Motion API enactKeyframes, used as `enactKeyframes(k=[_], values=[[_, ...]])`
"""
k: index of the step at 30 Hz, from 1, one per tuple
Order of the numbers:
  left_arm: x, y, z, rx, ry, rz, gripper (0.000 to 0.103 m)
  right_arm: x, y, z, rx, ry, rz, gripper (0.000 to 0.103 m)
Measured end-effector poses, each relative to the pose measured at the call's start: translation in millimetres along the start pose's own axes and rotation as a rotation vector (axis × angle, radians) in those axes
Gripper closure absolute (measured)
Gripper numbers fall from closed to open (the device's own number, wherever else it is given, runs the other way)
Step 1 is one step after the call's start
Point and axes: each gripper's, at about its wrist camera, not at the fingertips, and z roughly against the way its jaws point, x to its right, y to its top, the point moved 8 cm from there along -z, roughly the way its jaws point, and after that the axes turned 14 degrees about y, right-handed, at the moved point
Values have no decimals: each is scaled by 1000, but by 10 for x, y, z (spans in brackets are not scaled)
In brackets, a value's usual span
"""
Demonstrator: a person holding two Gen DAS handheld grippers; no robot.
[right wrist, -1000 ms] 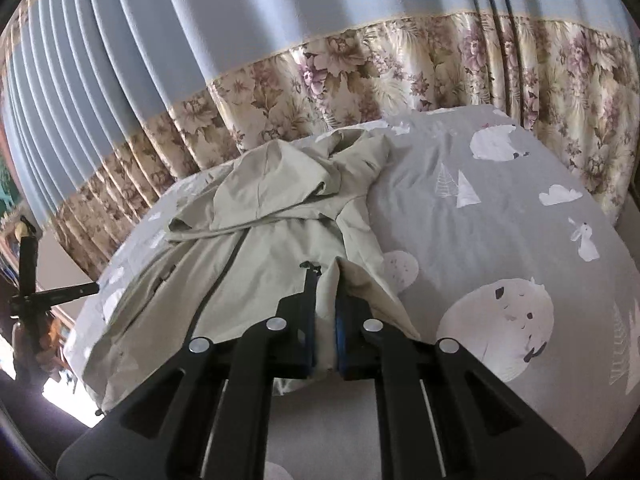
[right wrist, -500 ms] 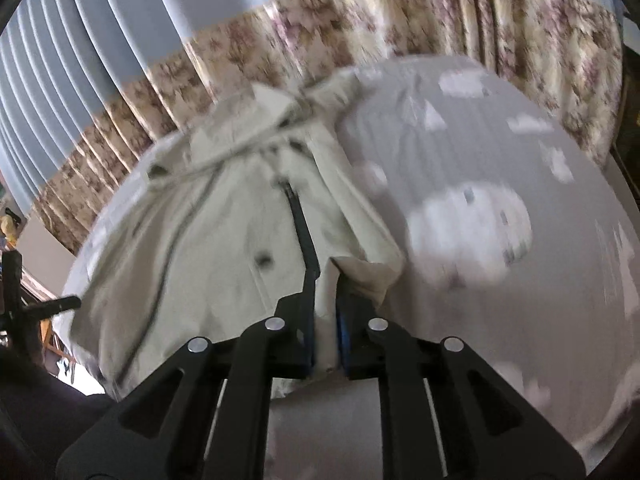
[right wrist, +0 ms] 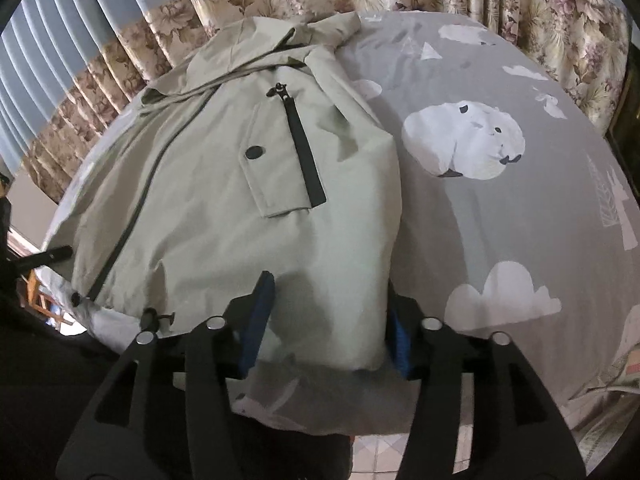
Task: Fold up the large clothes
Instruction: 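Lift and fold the held jacket edge across the body with both tools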
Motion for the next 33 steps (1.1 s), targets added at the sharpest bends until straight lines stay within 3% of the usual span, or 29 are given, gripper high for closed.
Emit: enactKeyframes(k=[1,2,9,18,24,28,31,33], values=[[2,41,1,6,3,-3,85,0,19,1,4,3,8,91],[-1,85,9,12,-7,3,89,5,46,8,10,34,-5,94],[42,660,82,90,-115,43,92,-108,618,146,164,147,1,96],[-147,1684,194,249,-87,67,93,-124,1654,64,301,114,82,96],[-89,2478,229,358,-10,18,93,-79,2741,-38,403,94,170,96],[-7,3255,33,377,4,15,92,94,3456,-377,377,71,135,96],[72,3710,-488,287,41,10,92,352,3804,-928,272,30,81,95],[121,3809,-832,227,75,-13,89,517,3893,-1273,225,-16,78,95]])
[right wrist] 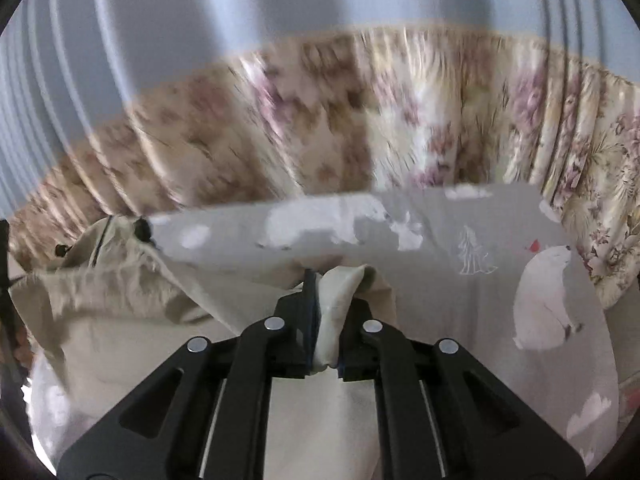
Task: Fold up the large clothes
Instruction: 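Lift and fold the held jacket edge across the body with both tools, then open both tools to release the folded jacket edge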
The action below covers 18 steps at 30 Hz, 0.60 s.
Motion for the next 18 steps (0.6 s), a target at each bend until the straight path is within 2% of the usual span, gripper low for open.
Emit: enactKeyframes(k=[3,6,7,8,9,10,11,13,15,16,18], values=[[119,-74,-539,-125,26,-50,89,200,-134,-372,-92,-14,-30,95],[108,-56,-559,-148,14,-56,88,226,-159,-322,-75,69,-98,86],[91,-21,-487,-144,5,-68,87,223,-125,-236,-54,119,-128,78],[85,11,-403,-137,-5,-80,82,202,-78,-133,-29,183,-157,58],[84,46,-359,-129,-9,-85,79,167,-35,-59,-10,225,-173,45],[84,91,-261,-115,-19,-90,79,140,21,66,28,258,-188,24],[74,129,-171,-105,-29,-95,77,119,96,171,64,238,-183,9],[76,181,-73,-102,-47,-95,72,97,211,398,133,161,-123,7],[52,239,-23,-97,-69,-76,48,98,274,537,167,107,-91,7],[29,274,3,-95,-87,-58,44,97,286,604,185,73,-80,7],[-7,318,24,-91,-99,-34,36,58,264,622,183,59,-56,7]])
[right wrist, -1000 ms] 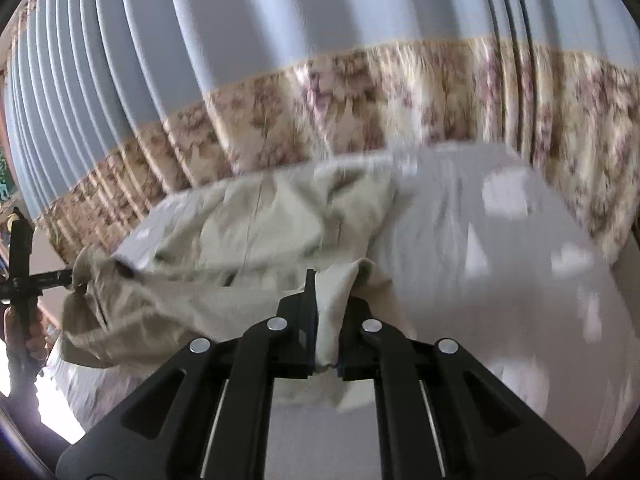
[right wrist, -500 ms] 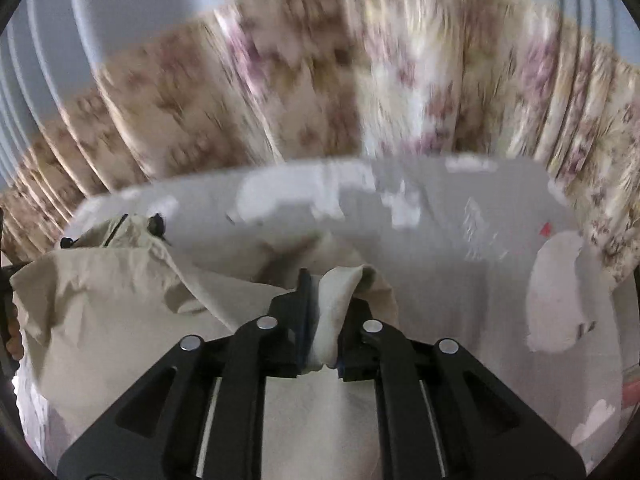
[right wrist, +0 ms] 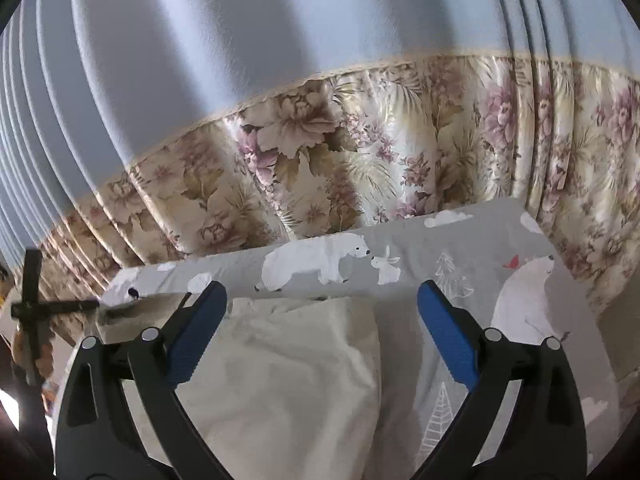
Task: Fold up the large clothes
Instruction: 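Open both tools to release the folded jacket edge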
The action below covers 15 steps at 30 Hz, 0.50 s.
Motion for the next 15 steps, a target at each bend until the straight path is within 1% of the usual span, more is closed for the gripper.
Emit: enactKeyframes(k=[1,2,3,4,5,7,8,9,12,15], values=[[-10,10,9,-1,-6,11,33,-28,-41,-13,-10,-2,14,7],[-31,21,18,7,12,17,23,-46,-94,-35,-22,-10,29,7],[-59,35,42,27,53,15,18,-57,-153,-72,-35,-22,45,7],[-93,61,101,66,106,-4,18,-23,-188,-78,-45,-37,56,7],[-124,86,143,86,123,-10,18,-15,-241,-112,-59,-55,68,7],[-194,125,229,115,132,10,15,22,-363,-129,-80,-64,74,7],[-208,116,252,119,125,21,10,30,-405,-153,-86,-57,68,7],[-193,74,244,113,115,15,7,41,-438,-173,-90,-54,63,7],[-122,-142,131,84,116,-25,7,94,-556,-227,-106,-53,39,7],[-18,-403,-162,23,135,-66,7,107,-686,-366,-149,-52,35,7]])
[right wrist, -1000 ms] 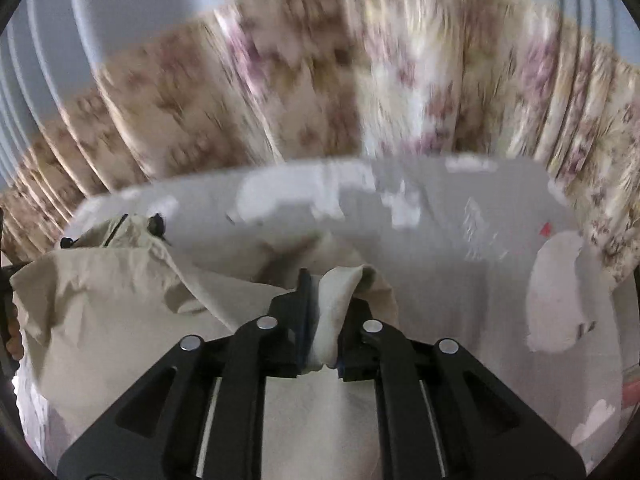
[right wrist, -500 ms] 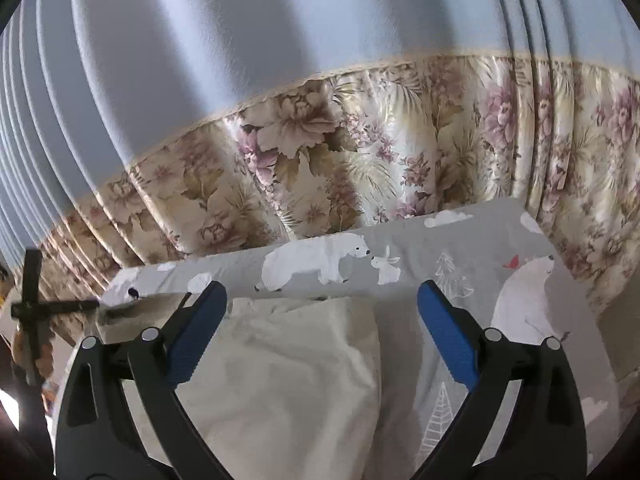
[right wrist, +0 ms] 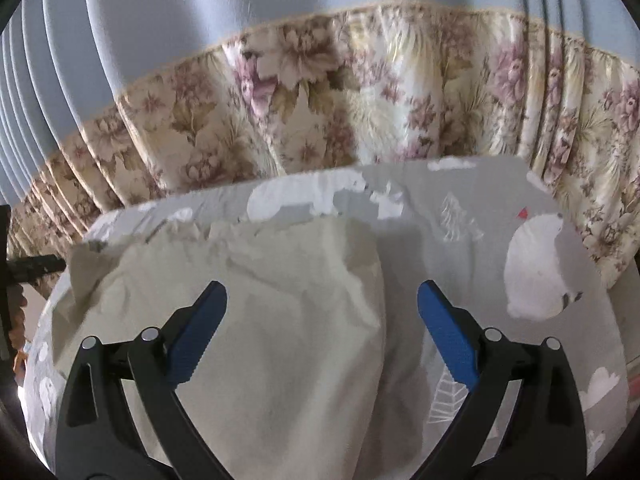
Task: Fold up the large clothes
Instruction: 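Open both tools to release the folded jacket edge, then grasp the folded jacket's edge with the right tool while the left tool grasps too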
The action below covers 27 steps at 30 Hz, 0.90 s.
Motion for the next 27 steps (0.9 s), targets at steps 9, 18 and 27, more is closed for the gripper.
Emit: enactKeyframes(k=[9,18,27], values=[[190,-55,-556,-103,-75,77,46,-359,-218,-816,-217,22,139,66],[78,129,-390,-58,-37,101,60,-386,182,-550,-52,-98,213,102],[16,177,-658,-77,84,43,53,52,63,-717,-110,-164,112,89]])
